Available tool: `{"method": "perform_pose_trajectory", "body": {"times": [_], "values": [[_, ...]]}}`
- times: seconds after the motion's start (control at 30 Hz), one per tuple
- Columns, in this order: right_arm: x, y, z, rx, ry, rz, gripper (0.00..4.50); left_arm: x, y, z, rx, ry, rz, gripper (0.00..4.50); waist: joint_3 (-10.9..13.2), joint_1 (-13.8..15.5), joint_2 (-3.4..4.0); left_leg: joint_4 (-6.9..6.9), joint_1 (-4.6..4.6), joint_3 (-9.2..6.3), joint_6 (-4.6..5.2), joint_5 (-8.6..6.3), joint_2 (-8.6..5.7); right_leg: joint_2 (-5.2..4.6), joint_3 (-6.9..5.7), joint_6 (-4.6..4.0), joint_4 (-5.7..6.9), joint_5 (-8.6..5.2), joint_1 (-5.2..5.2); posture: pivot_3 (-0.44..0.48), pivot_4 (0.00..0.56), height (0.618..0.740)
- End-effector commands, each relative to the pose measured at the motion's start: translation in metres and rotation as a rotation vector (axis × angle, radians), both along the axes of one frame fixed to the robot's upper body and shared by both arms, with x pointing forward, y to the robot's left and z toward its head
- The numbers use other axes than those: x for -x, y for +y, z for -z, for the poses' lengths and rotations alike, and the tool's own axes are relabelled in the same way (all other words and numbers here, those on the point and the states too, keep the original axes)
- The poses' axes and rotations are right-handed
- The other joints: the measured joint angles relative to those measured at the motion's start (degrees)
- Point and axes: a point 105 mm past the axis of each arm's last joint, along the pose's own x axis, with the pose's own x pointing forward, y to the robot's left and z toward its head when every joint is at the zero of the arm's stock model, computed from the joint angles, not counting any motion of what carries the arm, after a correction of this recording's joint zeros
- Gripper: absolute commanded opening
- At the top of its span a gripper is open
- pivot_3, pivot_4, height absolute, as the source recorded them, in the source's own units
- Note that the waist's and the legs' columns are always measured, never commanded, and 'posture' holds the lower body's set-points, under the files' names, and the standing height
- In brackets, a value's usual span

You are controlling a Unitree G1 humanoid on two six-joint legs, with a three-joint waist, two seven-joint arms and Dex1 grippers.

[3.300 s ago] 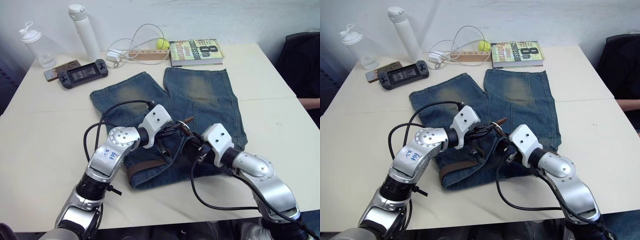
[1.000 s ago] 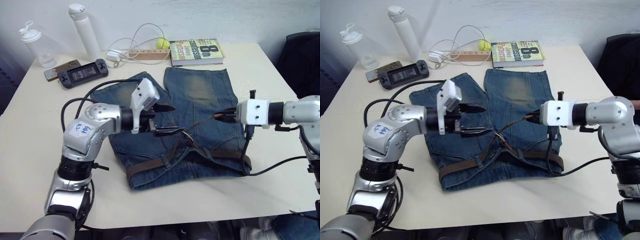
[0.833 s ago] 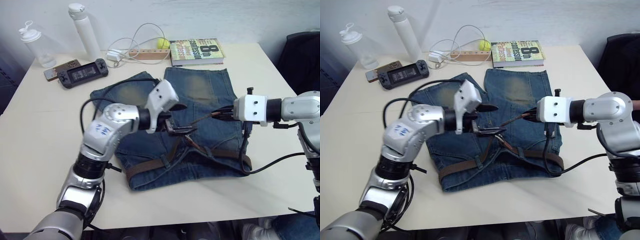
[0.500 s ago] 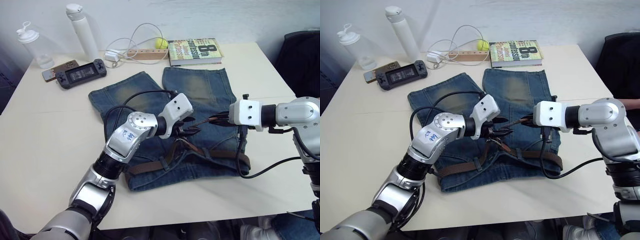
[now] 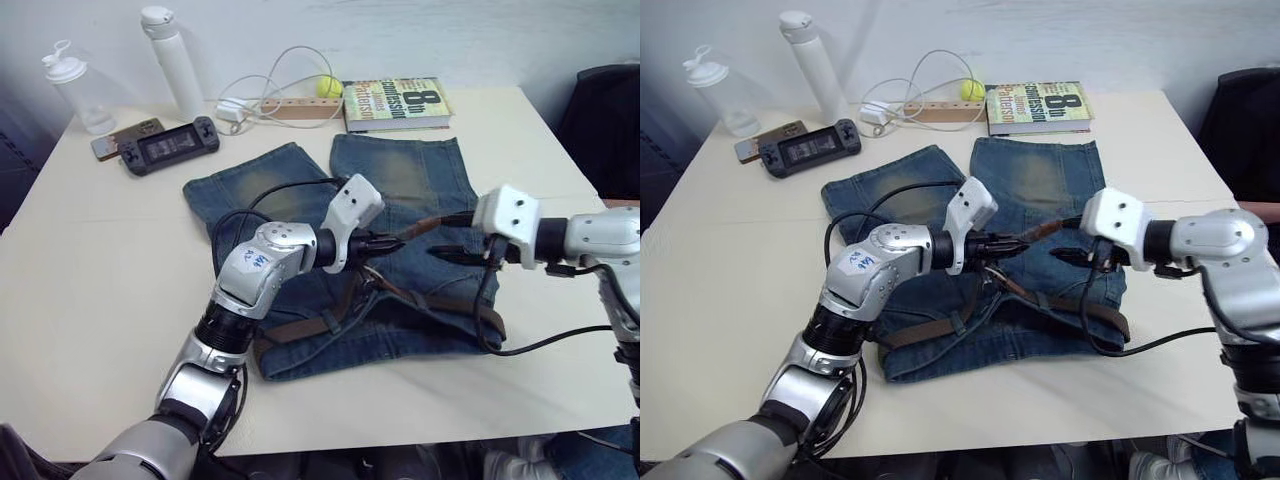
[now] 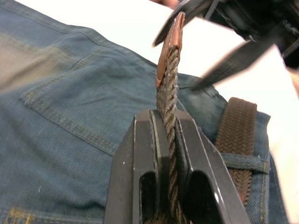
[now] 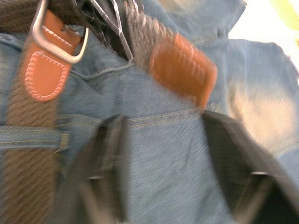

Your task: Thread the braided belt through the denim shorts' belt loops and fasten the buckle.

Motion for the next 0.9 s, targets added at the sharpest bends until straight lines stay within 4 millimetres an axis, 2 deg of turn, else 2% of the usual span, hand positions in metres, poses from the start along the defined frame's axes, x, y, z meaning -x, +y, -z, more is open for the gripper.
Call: {"method": "perform_pose_trajectory", "body": {"times": [0.03,0.07,0.13,0.17,0.23,0.33,0.5,0.63,0.7,0.9], "values": [[0.008,-0.012,-0.010,-0.215,0.118,0.104,4.15,0.009,-0.002,-0.009,0.096,0.066,-0.026,0.00,0.00,0.05,0.00,-0.01,0.00,0.01,0.00,0.00,0.00,0.00,0.01,0.00,0.03,0.00,0.00,0.000,0.150,0.740],[0.012,-0.011,-0.008,-0.281,0.179,0.103,4.40,0.009,-0.002,-0.012,0.142,0.104,-0.047,0.00,0.00,0.11,-0.01,0.00,0.01,0.02,0.00,0.00,0.00,0.00,0.03,0.00,0.06,0.00,0.00,0.000,0.150,0.740],[0.012,-0.006,-0.011,-0.430,0.246,0.117,4.40,0.009,-0.001,-0.018,0.230,0.178,-0.082,0.00,0.02,0.14,-0.03,0.03,0.01,0.01,0.00,0.00,0.00,0.01,0.02,0.00,0.02,0.01,0.00,0.000,0.150,0.740],[0.014,-0.001,-0.010,-0.517,0.309,0.098,4.20,0.009,0.001,-0.019,0.276,0.224,-0.099,0.00,0.02,0.02,-0.03,0.03,0.01,0.02,0.00,0.00,0.00,0.01,0.03,0.00,0.03,0.01,0.00,0.000,0.150,0.740],[0.016,0.006,0.001,-0.618,0.417,0.085,3.47,0.009,0.006,-0.018,0.354,0.317,-0.135,0.00,0.02,-0.12,-0.03,0.02,0.05,0.06,0.00,0.00,0.03,0.02,0.06,0.00,0.06,0.01,0.00,0.000,0.150,0.740],[0.013,0.022,0.020,-0.688,0.513,0.081,1.99,0.006,0.019,-0.012,0.453,0.438,-0.211,0.00,0.01,-0.28,-0.04,0.02,0.05,0.10,0.00,0.00,0.03,0.02,0.08,0.00,0.13,0.01,-0.01,0.000,0.150,0.740],[0.002,0.055,0.019,-0.799,0.577,0.010,0.11,0.014,0.021,-0.001,0.489,0.558,-0.215,0.00,0.00,-0.61,-0.05,0.03,0.12,0.28,-0.01,0.00,0.06,0.08,0.24,0.00,0.45,0.01,-0.08,0.000,0.150,0.740],[0.005,0.079,0.028,-0.779,0.653,-0.065,0.11,0.016,0.014,0.000,0.498,0.588,-0.204,0.00,-0.01,-0.43,-0.08,0.07,0.08,0.27,0.01,-0.02,0.04,0.07,0.22,0.01,0.40,0.02,-0.07,0.000,0.150,0.740],[0.014,0.092,0.039,-0.729,0.715,-0.112,0.11,0.014,0.012,-0.002,0.522,0.602,-0.203,0.00,-0.03,-0.52,-0.10,0.07,0.07,0.26,0.01,-0.02,0.04,0.07,0.21,0.01,0.38,0.01,-0.07,0.000,0.150,0.740],[0.024,0.106,0.068,-0.640,0.792,-0.142,0.11,0.013,0.009,-0.005,0.565,0.647,-0.185,0.00,-0.04,-0.60,-0.12,0.06,0.08,0.27,0.00,-0.02,0.05,0.08,0.22,0.01,0.39,0.02,-0.08,0.000,0.150,0.740]]}}
